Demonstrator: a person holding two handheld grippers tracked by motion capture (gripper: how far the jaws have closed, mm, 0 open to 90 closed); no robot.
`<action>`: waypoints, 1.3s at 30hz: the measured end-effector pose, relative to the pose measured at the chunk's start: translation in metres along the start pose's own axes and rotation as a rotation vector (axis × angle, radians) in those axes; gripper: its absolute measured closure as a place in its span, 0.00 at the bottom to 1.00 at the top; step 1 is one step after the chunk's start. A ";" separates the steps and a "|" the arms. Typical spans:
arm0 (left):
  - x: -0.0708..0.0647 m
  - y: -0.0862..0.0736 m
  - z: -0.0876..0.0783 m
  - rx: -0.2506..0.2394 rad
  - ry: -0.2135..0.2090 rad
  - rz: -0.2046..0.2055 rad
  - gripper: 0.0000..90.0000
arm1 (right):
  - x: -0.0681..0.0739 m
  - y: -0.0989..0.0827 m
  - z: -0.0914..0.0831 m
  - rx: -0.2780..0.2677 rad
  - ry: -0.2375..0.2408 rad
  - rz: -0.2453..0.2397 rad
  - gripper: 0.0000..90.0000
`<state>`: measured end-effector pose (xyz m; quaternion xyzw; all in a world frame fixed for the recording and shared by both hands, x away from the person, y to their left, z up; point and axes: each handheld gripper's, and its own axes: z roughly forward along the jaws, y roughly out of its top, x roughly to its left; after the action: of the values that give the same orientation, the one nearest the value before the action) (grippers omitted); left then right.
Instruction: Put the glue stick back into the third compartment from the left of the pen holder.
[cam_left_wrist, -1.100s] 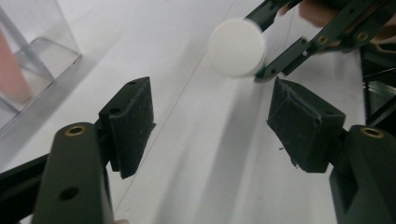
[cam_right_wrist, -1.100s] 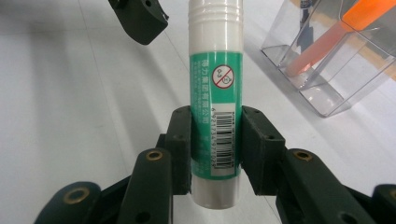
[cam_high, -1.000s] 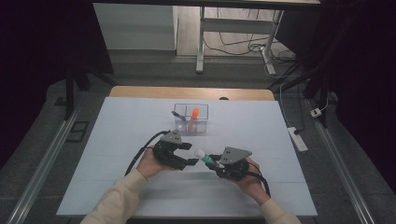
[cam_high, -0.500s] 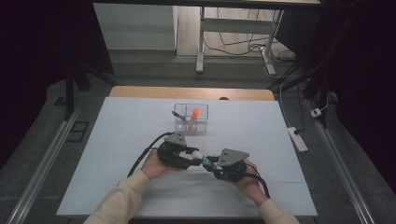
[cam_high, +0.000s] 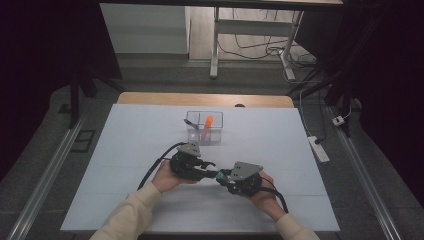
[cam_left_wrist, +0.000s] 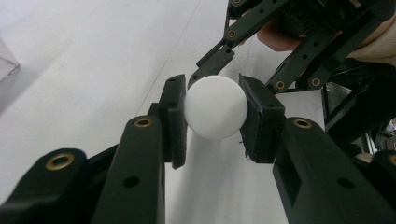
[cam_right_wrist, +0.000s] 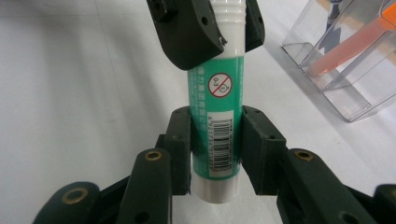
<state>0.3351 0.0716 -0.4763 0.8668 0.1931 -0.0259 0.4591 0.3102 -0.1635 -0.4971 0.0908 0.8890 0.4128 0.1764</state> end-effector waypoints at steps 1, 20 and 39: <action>0.000 0.000 0.000 -0.002 -0.001 0.000 0.72 | 0.000 0.000 0.000 -0.005 0.001 0.002 0.71; 0.009 0.001 -0.032 -0.081 0.098 -0.052 0.72 | -0.023 -0.014 -0.033 -0.078 -0.054 0.222 0.49; 0.011 0.001 -0.048 -0.126 0.153 -0.074 0.72 | -0.031 -0.057 -0.068 -0.035 -0.139 0.311 0.47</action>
<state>0.3392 0.1126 -0.4502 0.8278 0.2608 0.0355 0.4954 0.3112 -0.2572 -0.4924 0.2525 0.8424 0.4434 0.1730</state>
